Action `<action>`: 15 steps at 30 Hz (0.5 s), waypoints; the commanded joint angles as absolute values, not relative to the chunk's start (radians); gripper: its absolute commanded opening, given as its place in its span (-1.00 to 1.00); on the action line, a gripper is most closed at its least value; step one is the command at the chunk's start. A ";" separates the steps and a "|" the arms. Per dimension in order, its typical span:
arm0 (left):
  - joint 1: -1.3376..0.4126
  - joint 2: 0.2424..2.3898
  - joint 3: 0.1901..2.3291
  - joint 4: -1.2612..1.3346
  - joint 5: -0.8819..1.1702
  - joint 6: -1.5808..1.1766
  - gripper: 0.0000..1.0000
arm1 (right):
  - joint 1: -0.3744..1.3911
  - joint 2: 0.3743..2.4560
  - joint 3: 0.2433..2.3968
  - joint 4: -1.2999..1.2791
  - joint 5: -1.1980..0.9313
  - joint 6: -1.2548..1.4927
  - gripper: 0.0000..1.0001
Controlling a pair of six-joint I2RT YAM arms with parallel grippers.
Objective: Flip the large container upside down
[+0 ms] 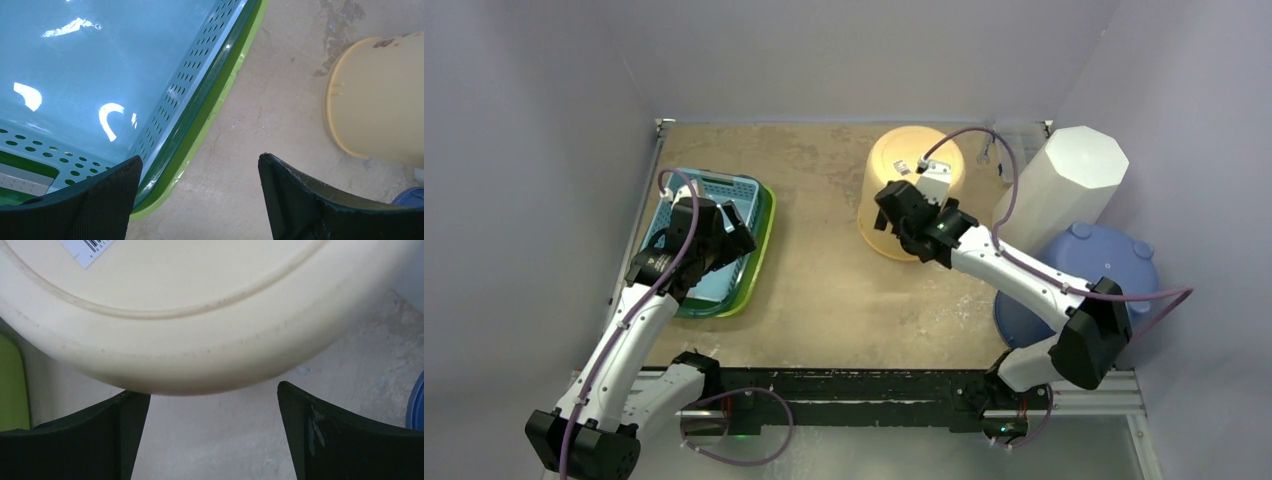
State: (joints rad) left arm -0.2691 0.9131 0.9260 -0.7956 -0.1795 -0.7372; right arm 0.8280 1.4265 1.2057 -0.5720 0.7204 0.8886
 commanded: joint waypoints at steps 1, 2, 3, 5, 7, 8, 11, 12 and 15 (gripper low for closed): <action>-0.264 0.902 0.959 -0.792 -0.175 -0.727 0.70 | 0.689 1.459 1.233 -0.428 0.720 0.742 0.98; -0.264 0.903 0.958 -0.792 -0.173 -0.727 0.70 | 0.664 1.472 1.242 -0.412 0.720 0.731 0.98; -0.264 0.903 0.959 -0.793 -0.172 -0.727 0.70 | 0.643 1.485 1.252 -0.398 0.716 0.714 0.98; -0.264 0.902 0.958 -0.795 -0.170 -0.727 0.70 | 0.597 1.517 1.282 -0.394 0.705 0.708 0.98; -0.264 0.898 0.957 -0.796 -0.171 -0.727 0.70 | 0.562 1.552 1.311 -0.388 0.709 0.701 0.98; -0.264 0.897 0.956 -0.796 -0.170 -0.727 0.70 | 0.543 1.572 1.323 -0.381 0.703 0.688 0.98; -0.264 0.896 0.955 -0.797 -0.168 -0.724 0.70 | 0.499 1.632 1.367 -0.371 0.693 0.665 0.98; -0.264 0.897 0.954 -0.798 -0.167 -0.721 0.70 | 0.484 1.647 1.378 -0.366 0.694 0.660 0.98; -0.264 0.904 0.949 -0.798 -0.169 -0.706 0.70 | 0.435 1.682 1.414 -0.333 0.663 0.622 0.98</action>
State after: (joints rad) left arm -0.2691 0.9100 0.9260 -0.7959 -0.1745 -0.7364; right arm 0.4885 1.6596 1.3407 -0.3916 0.6819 0.6861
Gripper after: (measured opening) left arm 0.848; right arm 0.987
